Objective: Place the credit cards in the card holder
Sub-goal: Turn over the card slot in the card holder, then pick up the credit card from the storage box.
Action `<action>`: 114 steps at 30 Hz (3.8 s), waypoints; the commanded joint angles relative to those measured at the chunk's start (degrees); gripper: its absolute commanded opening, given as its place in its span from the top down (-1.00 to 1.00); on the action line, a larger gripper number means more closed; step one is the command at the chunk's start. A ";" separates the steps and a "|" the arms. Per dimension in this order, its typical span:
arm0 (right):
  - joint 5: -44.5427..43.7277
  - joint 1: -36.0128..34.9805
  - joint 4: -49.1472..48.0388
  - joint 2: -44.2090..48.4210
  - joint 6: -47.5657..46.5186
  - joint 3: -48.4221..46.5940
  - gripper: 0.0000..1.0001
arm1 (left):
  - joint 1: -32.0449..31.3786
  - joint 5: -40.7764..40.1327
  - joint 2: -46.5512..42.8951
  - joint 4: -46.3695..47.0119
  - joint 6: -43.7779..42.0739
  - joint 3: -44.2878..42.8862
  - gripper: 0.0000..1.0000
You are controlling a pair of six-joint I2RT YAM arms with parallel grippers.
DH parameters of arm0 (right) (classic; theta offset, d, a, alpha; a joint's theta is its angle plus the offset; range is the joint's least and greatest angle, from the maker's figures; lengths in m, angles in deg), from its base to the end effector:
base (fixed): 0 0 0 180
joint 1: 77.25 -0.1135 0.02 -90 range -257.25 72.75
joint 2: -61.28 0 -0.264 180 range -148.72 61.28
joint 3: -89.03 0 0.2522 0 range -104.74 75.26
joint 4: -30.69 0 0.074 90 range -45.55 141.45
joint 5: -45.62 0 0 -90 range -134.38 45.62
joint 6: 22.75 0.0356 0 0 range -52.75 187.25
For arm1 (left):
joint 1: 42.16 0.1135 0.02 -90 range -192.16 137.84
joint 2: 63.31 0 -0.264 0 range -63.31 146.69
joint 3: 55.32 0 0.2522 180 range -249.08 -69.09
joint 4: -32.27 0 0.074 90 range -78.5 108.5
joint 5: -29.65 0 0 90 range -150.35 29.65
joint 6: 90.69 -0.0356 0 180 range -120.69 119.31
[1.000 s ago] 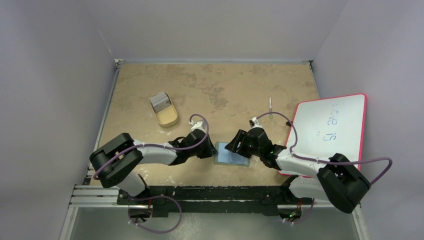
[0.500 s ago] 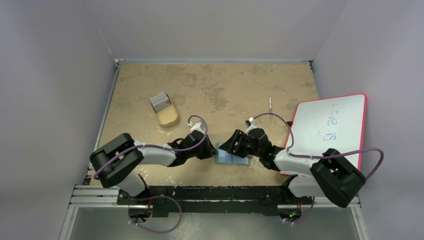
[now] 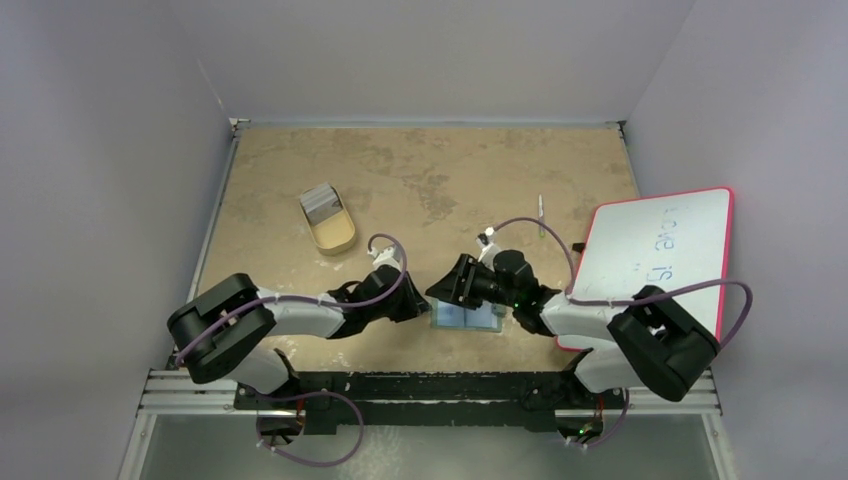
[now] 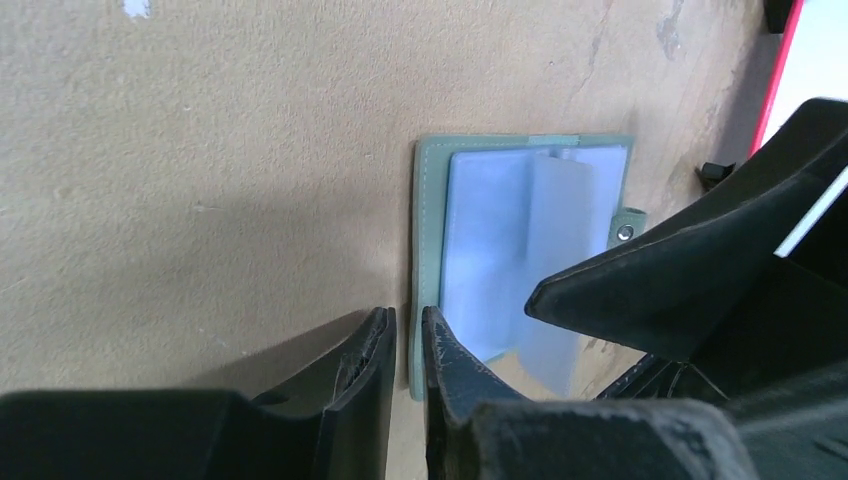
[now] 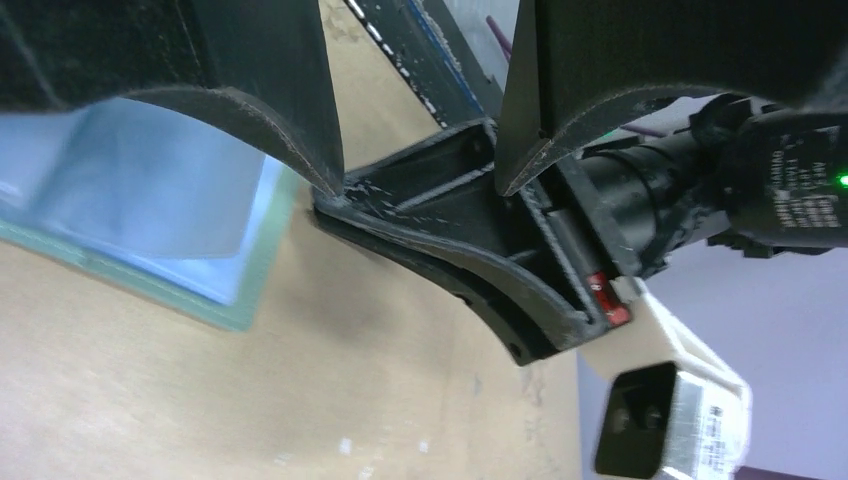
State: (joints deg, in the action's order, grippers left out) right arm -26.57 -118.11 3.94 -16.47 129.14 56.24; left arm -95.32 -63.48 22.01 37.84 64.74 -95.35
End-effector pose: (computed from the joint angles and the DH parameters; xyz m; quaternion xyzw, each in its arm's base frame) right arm 0.1781 0.1685 0.1596 0.0568 0.8035 0.5308 0.2636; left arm 0.1575 -0.2070 0.1274 -0.1082 0.8985 -0.3525 0.2381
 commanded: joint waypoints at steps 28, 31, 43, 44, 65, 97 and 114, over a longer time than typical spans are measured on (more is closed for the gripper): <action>-15.18 -0.22 47.21 30.22 -22.16 -21.42 -0.20 | 38.13 -15.96 2.78 -56.78 -70.54 -46.46 0.09; -15.10 -0.18 48.36 31.36 -21.99 -21.04 -0.20 | 39.57 -18.31 8.05 -57.81 -75.79 -49.83 0.04; -16.02 -0.18 49.06 31.71 -20.97 -21.20 -0.20 | 40.60 -14.15 17.34 -51.99 -83.76 -52.03 -0.26; -16.08 -0.18 49.04 31.26 -21.10 -21.43 -0.20 | 40.60 -13.44 18.02 -51.69 -84.02 -52.13 -0.28; -15.95 -0.14 48.10 26.28 -21.26 -22.79 -0.20 | 40.51 -19.60 22.46 -42.22 -88.90 -51.82 -0.41; -15.74 -0.16 48.19 27.91 -20.32 -22.01 -0.21 | 38.59 -23.01 22.24 -51.30 -85.31 -57.70 0.91; -21.01 1.22 55.81 22.14 -16.53 -18.12 -0.21 | 36.21 2.20 7.64 -53.55 -60.26 -56.00 1.00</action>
State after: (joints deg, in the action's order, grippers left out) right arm -42.77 -118.03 55.76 7.35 111.20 38.56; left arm -59.28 -69.78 32.48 -17.68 -5.29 -151.67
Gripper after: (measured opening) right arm 0.603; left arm 0.009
